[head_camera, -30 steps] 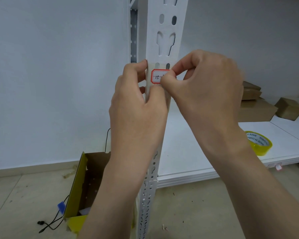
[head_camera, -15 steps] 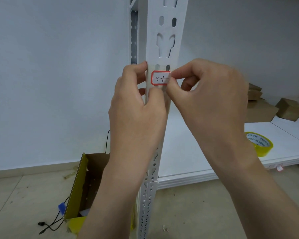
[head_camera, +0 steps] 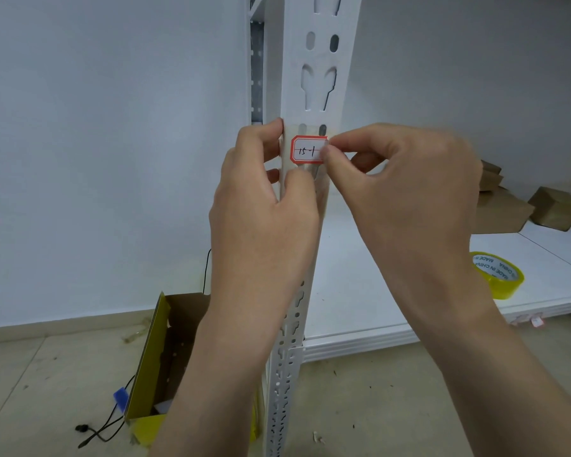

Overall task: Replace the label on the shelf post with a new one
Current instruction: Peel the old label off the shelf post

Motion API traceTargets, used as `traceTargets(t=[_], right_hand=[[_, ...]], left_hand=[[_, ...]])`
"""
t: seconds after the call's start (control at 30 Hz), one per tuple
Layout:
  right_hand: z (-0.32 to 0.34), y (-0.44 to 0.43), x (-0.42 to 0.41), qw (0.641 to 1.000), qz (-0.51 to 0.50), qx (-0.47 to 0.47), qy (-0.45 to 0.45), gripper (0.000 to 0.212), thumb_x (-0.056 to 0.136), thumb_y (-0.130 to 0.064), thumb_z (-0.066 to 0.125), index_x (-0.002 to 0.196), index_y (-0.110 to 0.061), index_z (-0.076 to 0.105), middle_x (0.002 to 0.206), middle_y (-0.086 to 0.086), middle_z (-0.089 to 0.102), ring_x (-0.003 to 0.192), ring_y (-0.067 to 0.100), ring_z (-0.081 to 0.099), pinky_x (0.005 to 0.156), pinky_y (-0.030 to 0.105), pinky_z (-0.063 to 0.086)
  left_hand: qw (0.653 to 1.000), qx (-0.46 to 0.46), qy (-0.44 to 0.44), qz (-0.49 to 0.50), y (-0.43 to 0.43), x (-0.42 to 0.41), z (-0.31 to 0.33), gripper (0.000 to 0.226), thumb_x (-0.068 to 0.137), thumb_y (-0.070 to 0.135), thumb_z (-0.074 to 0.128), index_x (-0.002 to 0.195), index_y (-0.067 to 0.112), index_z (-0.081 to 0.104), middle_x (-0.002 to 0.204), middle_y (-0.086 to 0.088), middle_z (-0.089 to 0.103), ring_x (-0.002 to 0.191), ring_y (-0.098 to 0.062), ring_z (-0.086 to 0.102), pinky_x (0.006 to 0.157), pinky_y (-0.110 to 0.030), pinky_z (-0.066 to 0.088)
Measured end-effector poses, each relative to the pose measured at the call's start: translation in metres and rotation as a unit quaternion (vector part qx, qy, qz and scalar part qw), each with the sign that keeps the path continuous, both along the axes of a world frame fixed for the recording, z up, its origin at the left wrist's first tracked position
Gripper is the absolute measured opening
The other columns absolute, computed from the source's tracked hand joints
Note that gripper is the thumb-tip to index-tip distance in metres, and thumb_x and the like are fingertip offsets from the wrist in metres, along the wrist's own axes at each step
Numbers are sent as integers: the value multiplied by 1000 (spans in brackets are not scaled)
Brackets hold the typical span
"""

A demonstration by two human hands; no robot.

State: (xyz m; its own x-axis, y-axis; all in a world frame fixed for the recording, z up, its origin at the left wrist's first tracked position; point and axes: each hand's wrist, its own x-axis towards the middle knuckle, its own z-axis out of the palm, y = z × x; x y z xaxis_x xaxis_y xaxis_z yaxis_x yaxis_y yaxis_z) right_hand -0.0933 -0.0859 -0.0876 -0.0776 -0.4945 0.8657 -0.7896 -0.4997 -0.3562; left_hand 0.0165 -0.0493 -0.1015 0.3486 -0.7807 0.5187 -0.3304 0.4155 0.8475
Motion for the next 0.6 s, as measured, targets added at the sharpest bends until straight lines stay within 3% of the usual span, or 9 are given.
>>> traceTargets(t=[0.23, 0.4, 0.6], right_hand=[[4, -6, 3, 1000, -17, -1, -6, 18, 87, -44, 69, 87, -31, 80, 76, -9, 76, 71, 21, 69, 62, 35, 55], [6, -6, 6, 1000, -12, 7, 1, 19, 88, -45, 67, 89, -30, 80, 79, -10, 76, 73, 17, 70, 67, 33, 57], [9, -5, 4, 1000, -9, 8, 5, 20, 88, -46, 69, 89, -29, 78, 69, -14, 64, 63, 6, 57, 60, 18, 36]], left_hand=[[1000, -1, -1, 1, -1, 1, 0, 37, 100, 23, 53, 134, 36, 50, 128, 20, 59, 108, -5, 63, 81, -14, 52], [1000, -5, -3, 2, -1, 1, -1, 35, 100, 25, 54, 133, 37, 50, 127, 21, 59, 107, -3, 62, 82, -15, 51], [1000, -2, -7, 2, -1, 1, -1, 36, 101, 26, 54, 135, 37, 49, 128, 20, 58, 108, -3, 62, 83, -15, 52]])
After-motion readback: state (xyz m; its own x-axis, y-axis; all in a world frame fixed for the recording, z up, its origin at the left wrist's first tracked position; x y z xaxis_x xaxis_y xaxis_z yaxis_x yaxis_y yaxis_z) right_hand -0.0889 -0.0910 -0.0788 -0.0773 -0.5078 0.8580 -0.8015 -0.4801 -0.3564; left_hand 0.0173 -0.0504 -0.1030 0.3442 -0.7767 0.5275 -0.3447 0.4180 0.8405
